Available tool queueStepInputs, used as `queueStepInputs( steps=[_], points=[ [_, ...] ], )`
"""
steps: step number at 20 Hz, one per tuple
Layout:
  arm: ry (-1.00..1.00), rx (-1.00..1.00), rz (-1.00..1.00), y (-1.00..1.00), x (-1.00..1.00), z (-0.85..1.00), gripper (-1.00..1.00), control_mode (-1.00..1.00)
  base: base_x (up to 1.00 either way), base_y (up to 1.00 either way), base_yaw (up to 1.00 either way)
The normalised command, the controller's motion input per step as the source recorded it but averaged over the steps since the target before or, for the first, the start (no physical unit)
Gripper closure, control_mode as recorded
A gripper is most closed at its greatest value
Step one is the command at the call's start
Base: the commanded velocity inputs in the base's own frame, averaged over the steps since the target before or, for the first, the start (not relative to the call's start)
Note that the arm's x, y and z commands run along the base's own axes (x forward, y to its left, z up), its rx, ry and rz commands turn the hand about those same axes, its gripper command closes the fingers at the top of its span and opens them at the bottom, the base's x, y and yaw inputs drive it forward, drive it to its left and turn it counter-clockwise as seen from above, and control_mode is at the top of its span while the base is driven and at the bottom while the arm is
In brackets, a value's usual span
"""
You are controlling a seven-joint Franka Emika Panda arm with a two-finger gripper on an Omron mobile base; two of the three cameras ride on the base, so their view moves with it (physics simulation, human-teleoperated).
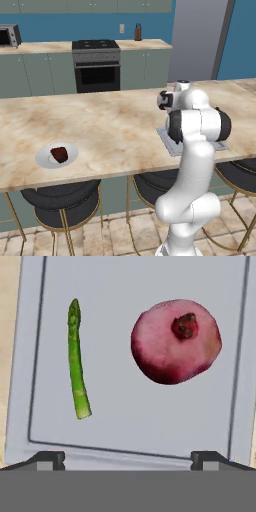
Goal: Create a steak meal by picking up the steak and asparagus from the tray and placing them on the plate. Leave the pomegranate on the tray.
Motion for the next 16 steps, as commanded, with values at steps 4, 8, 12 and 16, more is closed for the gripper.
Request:
queueStepInputs(
  steps=[4,8,12,16],
  points=[
    [-0.01,0.0,0.13,-0.11,0.34,-0.43,-1.0,-1.0,0.0,0.0,0.0],
    [-0.01,0.01,0.16,-0.1,0.3,-0.4,-1.0,-1.0,0.0,0.0,0.0],
    [-0.01,0.02,0.11,-0.24,0.26,-0.34,-1.0,-1.0,0.0,0.0,0.0],
    [-0.02,0.0,0.06,-0.12,0.24,-0.35,-1.0,-1.0,0.0,0.0,0.0]
  ],
)
